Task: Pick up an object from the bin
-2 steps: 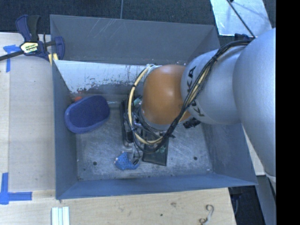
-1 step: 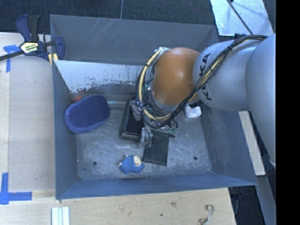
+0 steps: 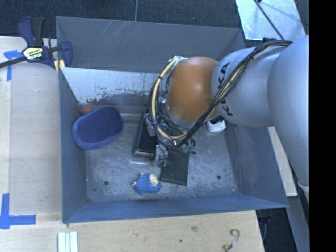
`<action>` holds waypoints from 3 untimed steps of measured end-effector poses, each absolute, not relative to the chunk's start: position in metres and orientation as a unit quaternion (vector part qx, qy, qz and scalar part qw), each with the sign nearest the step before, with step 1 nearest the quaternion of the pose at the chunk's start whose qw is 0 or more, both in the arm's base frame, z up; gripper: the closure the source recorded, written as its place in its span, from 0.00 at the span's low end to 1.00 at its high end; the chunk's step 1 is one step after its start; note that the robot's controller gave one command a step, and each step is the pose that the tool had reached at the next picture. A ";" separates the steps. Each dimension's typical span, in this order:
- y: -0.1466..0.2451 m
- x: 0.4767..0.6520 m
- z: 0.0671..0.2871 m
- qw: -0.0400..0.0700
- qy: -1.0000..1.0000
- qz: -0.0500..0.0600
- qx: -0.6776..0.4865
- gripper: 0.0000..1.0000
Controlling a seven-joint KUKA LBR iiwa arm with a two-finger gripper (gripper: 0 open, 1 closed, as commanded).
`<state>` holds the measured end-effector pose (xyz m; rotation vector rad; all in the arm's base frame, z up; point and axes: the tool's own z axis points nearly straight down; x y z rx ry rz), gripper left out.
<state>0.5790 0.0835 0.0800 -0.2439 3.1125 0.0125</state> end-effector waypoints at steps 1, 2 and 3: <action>0.086 0.599 0.079 -0.010 0.998 0.004 -0.062 0.00; 0.086 0.591 0.079 0.002 0.999 0.006 -0.044 0.00; 0.086 0.590 0.080 0.001 0.999 0.007 -0.043 1.00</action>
Offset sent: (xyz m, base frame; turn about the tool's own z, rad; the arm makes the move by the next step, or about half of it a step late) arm 0.0205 -0.0042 -0.0100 0.0435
